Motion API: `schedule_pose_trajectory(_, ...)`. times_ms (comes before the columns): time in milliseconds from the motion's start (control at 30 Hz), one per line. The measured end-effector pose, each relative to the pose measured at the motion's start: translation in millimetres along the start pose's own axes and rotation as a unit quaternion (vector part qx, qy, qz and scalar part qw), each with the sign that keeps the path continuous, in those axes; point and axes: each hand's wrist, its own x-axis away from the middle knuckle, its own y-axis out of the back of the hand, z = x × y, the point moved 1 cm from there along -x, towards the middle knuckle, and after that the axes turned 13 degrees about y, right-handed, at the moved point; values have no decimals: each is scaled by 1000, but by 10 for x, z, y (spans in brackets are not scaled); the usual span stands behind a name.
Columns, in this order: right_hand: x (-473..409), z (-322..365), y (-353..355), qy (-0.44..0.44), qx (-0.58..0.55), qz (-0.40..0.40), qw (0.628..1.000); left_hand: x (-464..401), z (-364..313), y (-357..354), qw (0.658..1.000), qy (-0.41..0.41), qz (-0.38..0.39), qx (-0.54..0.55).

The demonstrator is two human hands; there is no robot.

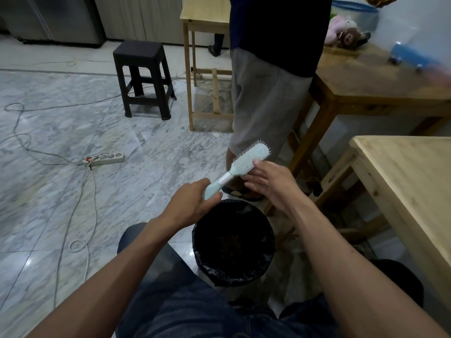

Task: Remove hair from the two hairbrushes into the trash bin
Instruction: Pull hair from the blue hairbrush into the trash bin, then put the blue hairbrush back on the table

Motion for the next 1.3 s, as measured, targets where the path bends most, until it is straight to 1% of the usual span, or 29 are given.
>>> schedule_pose_trajectory(167,18,353,-14,44,22,-51,997,-31,-140,91,999,-44,2,-2)
schedule_pose_trajectory(233,23,522,33,65,28,-70,995,-37,-207,110,997,-76,5,20)
schedule_pose_trajectory(333,51,784,132,98,33,-101,990,-29,-373,120,990,-119,34,70)
schedule_pose_trajectory(367,63,866,179,106,31,-111,988,-21,-447,126,988,-129,26,83)
schedule_pose_trajectory(467,152,1151,374,126,34,-143,981,11,-782,146,976,-168,-28,136)
schedule_pose_trajectory(533,225,1330,573,141,39,-165,975,25,-1045,114,967,-198,-40,157)
schedule_pose_trajectory(667,428,1681,1078,167,48,-217,960,20,-1644,-41,951,-260,-37,163)
schedule_pose_trajectory(767,634,1910,1549,173,62,-283,941,49,-2155,-236,943,-297,-37,146)
schedule_pose_trajectory(933,1025,2173,2447,167,75,-388,903,241,-3061,-706,923,-363,0,129)
schedule_pose_trajectory(1100,1266,2252,3306,143,73,-469,868,401,-3807,-1234,916,-392,37,77)
schedule_pose_trajectory(1300,1261,2056,4047,87,67,-521,846,398,-4314,-1734,910,-398,113,26)
